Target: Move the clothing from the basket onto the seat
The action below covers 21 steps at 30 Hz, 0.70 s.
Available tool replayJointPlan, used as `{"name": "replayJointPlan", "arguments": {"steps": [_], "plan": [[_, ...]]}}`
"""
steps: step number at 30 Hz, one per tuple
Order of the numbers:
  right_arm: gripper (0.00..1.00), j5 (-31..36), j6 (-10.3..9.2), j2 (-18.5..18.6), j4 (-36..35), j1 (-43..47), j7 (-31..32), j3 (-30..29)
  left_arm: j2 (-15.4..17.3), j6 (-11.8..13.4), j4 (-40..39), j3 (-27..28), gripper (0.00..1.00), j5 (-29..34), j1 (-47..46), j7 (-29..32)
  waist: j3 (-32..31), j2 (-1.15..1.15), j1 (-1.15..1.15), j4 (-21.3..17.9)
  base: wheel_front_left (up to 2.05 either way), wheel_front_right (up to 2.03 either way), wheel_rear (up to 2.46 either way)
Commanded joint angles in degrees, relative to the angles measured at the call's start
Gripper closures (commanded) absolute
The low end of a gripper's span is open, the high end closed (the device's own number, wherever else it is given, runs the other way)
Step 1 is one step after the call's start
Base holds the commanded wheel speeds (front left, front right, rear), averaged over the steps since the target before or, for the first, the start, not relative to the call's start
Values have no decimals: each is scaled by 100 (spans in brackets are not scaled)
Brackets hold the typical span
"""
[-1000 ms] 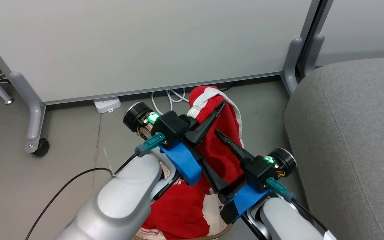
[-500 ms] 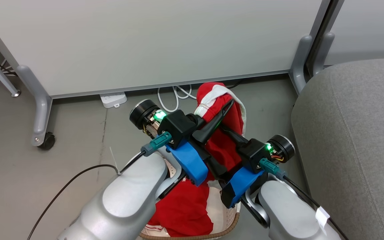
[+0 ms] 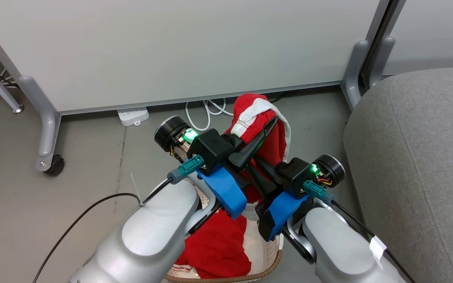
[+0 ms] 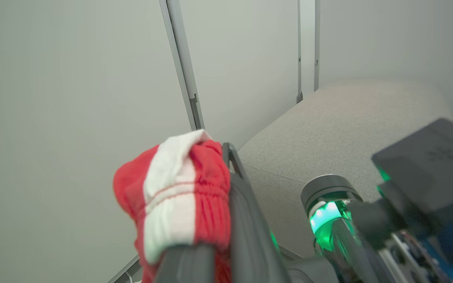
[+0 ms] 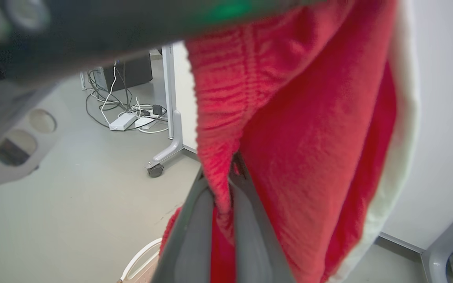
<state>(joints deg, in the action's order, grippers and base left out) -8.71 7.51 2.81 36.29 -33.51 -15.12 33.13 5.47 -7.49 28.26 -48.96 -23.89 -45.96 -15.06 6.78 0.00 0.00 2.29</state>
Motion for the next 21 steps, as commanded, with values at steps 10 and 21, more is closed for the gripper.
{"name": "replayJointPlan", "arguments": {"steps": [10,21], "plan": [[100,-70,-4,14,23,-33,-5,63,10,3,28,-11,100,32,-20,-18,-16,0,0,-28,0,0,0],[100,-110,-4,14,28,-50,-5,99,1,3,59,3,100,44,-7,-18,-21,0,0,-45,0,0,0]]}}
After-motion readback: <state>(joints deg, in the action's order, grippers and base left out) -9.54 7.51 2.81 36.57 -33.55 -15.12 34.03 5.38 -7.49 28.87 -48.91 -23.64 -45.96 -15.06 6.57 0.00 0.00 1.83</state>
